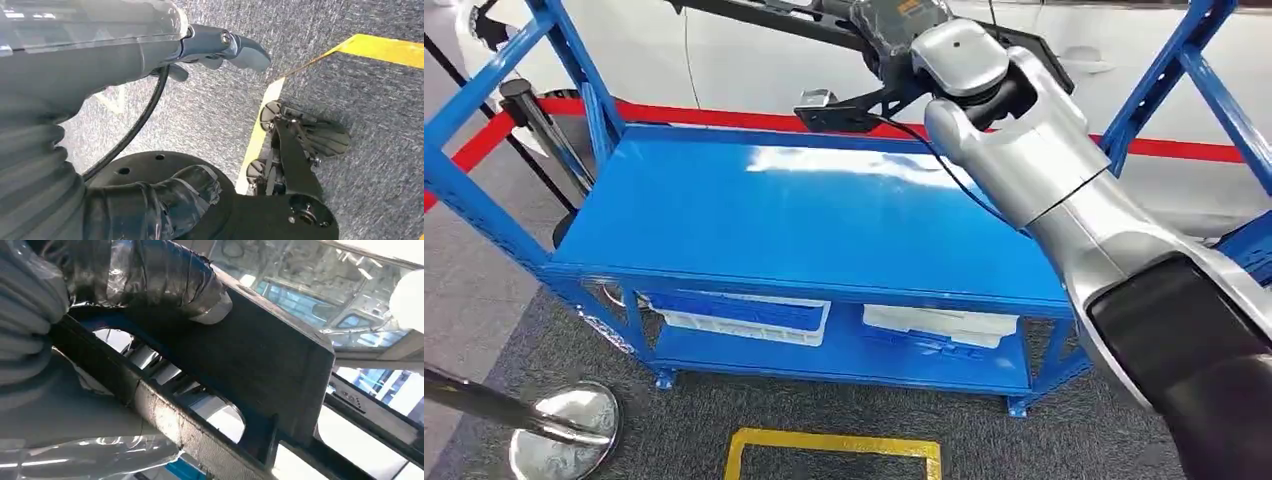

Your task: Take the parts from the cabinet and place them on the table.

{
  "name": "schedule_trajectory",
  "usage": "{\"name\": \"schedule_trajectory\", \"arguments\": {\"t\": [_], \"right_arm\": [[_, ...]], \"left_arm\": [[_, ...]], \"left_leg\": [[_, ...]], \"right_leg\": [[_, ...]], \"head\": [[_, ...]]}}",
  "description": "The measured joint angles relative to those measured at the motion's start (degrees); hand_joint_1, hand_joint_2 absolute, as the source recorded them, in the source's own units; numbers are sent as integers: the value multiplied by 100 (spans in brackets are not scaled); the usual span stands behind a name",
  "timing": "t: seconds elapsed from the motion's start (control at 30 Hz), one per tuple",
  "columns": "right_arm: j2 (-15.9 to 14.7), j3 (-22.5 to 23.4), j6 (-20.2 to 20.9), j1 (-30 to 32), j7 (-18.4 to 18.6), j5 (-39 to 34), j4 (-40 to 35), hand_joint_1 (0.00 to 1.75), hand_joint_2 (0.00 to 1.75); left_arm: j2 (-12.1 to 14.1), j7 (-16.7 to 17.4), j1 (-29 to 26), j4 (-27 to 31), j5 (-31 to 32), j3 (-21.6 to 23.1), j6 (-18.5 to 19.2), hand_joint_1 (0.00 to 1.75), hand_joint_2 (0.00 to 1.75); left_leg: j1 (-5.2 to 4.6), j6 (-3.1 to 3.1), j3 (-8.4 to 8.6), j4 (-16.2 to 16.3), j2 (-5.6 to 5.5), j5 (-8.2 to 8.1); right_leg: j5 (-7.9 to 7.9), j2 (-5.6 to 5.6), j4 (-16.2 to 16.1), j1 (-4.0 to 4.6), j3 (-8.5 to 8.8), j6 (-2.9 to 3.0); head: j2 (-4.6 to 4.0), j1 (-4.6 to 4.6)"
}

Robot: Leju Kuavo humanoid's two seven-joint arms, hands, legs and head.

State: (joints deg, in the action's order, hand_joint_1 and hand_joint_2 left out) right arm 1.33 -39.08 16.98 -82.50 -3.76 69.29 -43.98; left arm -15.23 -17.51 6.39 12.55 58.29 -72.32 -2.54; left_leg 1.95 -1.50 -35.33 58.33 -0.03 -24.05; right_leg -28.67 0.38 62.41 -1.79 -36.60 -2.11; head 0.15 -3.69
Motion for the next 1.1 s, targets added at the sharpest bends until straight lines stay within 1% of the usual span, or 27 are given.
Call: {"name": "schedule_trajectory", "arguments": {"t": [0.07, 0.1, 0.13, 0.17, 0.2, 0.23, 0.27, 0.3, 0.33, 0.4, 0.43, 0.47, 0.5, 0.53, 0.57, 0.6, 0.63, 0.67, 0.7, 0.77, 0.8, 0.83, 0.93, 0.97, 1.0, 1.03, 1.1], "right_arm": [[-18, -22, -4, -6, 0, 0, 0, 175, 175], [-30, -44, -4, 4, 0, -7, 4, 175, 175], [-46, -59, -4, 8, 0, -9, 11, 175, 175], [-50, -74, -7, 8, 0, -11, 13, 175, 175], [-50, -83, -11, 4, 0, -33, 13, 175, 175], [-50, -85, -13, -1, 0, -51, 13, 175, 175], [-50, -88, -13, -13, 0, -81, 13, 175, 175], [-59, -90, -13, -23, 0, -103, 11, 175, 175], [-50, -98, -13, -23, -13, -123, 13, 175, 175], [-59, -125, -13, -27, -13, -125, 31, 175, 175], [-59, -151, -13, -27, -20, -142, 37, 175, 175], [-61, -164, -13, -36, -20, -149, 53, 175, 175], [-57, -177, -11, -41, -20, -160, 59, 175, 175], [-57, -188, -11, -43, -20, -188, 68, 175, 175], [-57, -201, -9, -44, -20, -208, 78, 175, 175], [-57, -212, -7, -44, -20, -228, 96, 175, 175], [-57, -227, -7, -43, -20, -241, 112, 175, 175], [-57, -251, -7, -43, -22, -249, 127, 175, 175], [-57, -269, -7, -44, -20, -256, 142, 175, 175], [-59, -275, -9, -53, -22, -311, 160, 175, 175], [-59, -276, -13, -63, -22, -336, 160, 175, 175], [-79, -275, -13, -82, -22, -348, 171, 175, 175], [-76, -311, 11, -108, -83, -440, 208, 175, 175], [-96, -330, 17, -108, -105, -448, 242, 175, 175], [-122, -337, 20, -131, -107, -450, 260, 175, 175], [-125, -352, 26, -168, -116, -455, 275, 175, 175], [-127, -361, 28, -189, -120, -461, 299, 175, 175]], "left_arm": [[0, 0, 2, 0, 4, 0, 2, 0, 175], [0, -2, 2, 2, 4, 0, 2, 0, 175], [2, -2, 1, 2, 4, 0, 2, 0, 175], [0, -2, 1, 2, 6, 0, 0, 0, 175], [0, 0, -2, 2, 7, 0, -2, 0, 175], [-2, 2, -6, 0, 6, -2, -2, 0, 175], [-4, 7, -5, 2, 6, -4, -4, 0, 175], [-2, 11, 4, 2, 6, -4, -9, 0, 175], [-2, 33, 2, 2, 6, -4, -15, 0, 175], [-2, 42, 7, 2, 9, -2, -18, 0, 175], [-2, 55, -2, 0, 9, -4, -20, 0, 175], [-2, 57, -8, 0, 9, -4, -20, 0, 175], [-2, 57, -11, 0, 9, -4, -22, 0, 175], [-2, 57, -16, 0, 9, -4, -22, 0, 175], [-2, 57, -12, 2, 9, -7, -24, 0, 175], [-2, 57, -7, 0, 11, -9, -26, 0, 175], [-2, 57, 2, 2, 11, -9, -28, 0, 175], [0, 57, 6, 2, 15, -9, -39, 0, 175], [0, 57, 11, 2, 33, -11, -46, 0, 175], [2, 59, 16, 2, 35, -15, -59, 0, 175], [37, 61, 18, 6, 35, -18, -72, 0, 175], [31, 66, 20, 6, 37, -20, -74, 0, 175], [24, 79, 20, 6, 39, -28, -79, 0, 175], [0, 83, 14, 2, 41, -31, -79, 0, 175], [7, 90, 23, 2, 41, -31, -79, 0, 175], [7, 92, 25, 4, 41, -33, -83, 0, 175], [4, 92, 20, 4, 41, -35, -83, 0, 175]], "left_leg": [[-8, -18, -53, 6, 10, 40], [-9, -15, -81, 10, 10, 60], [-6, -12, -116, 19, 10, 81], [3, 6, -152, 34, 10, 99], [14, 29, -187, 56, 9, 117], [32, 52, -219, 85, 10, 130], [36, 85, -253, 124, 10, 138], [13, 142, -310, 134, 4, 164], [15, 189, -302, 130, -3, 200], [22, 276, -326, 101, -28, 290], [25, 324, -346, 82, -38, 325], [47, 341, -395, 148, -22, 216], [42, 336, -483, 336, -10, -63], [42, 325, -607, 754, -10, -430], [36, 321, -733, 1213, -11, -730], [19, 318, -818, 1596, -11, -918], [3, 310, -828, 1826, -11, -950], [-17, 281, -725, 1826, -11, -845], [-46, 231, -515, 1626, -11, -656], [-135, 65, 156, 782, -20, -402], [-180, -47, 458, 306, -15, -606], [-187, -16, 592, 32, -18, -645], [-238, -33, 510, 14, -27, -493], [-137, -55, 528, -116, 7, -362], [-148, -69, 472, -142, 40, -280], [-145, -120, 397, -146, 56, -201], [-145, -124, 227, -123, 63, -96]], "right_leg": [[-529, 0, 883, -1, -309, -22], [-650, 0, 1222, -4, -416, -35], [-646, -3, 1349, -9, -432, -44], [-532, -7, 1233, -16, -337, -52], [-333, -9, 885, -25, -122, -59], [-114, -14, 377, -35, 182, -63], [-28, -20, -121, -53, 457, -70], [-59, 12, -159, 24, 479, -24], [16, 42, -136, 29, 423, 48], [26, 38, -128, 62, 363, 104], [68, 25, -147, 56, 337, 169], [139, -13, -177, 18, 286, 262], [192, -4, -182, 29, 230, 334], [248, -5, -181, 51, 156, 382], [301, -4, -180, 73, 86, 398], [354, -4, -179, 101, 17, 413], [406, -4, -176, 128, -54, 422], [459, -5, -175, 157, -120, 427], [512, -6, -175, 186, -185, 428], [615, -4, -174, 233, -288, 429], [653, -9, -168, 238, -319, 412], [694, -24, -167, 226, -339, 389], [867, -36, -270, 184, -334, 292], [856, -5, -263, 221, -381, 259], [615, 13, -159, 215, -434, 214], [237, 12, 142, 190, -523, 180], [-338, -1, 946, 137, -674, 127]], "head": [[0, -4], [0, -2], [0, -2], [0, -2], [0, -2], [0, -2], [0, -2], [0, -4], [0, -4], [0, -9], [0, -4], [-2, -9], [0, -11], [0, -11], [0, -9], [0, -11], [0, -11], [0, -11], [0, -11], [0, -11], [0, -9], [0, -7], [0, -11], [0, -11], [0, -9], [0, 2], [0, 4]]}}
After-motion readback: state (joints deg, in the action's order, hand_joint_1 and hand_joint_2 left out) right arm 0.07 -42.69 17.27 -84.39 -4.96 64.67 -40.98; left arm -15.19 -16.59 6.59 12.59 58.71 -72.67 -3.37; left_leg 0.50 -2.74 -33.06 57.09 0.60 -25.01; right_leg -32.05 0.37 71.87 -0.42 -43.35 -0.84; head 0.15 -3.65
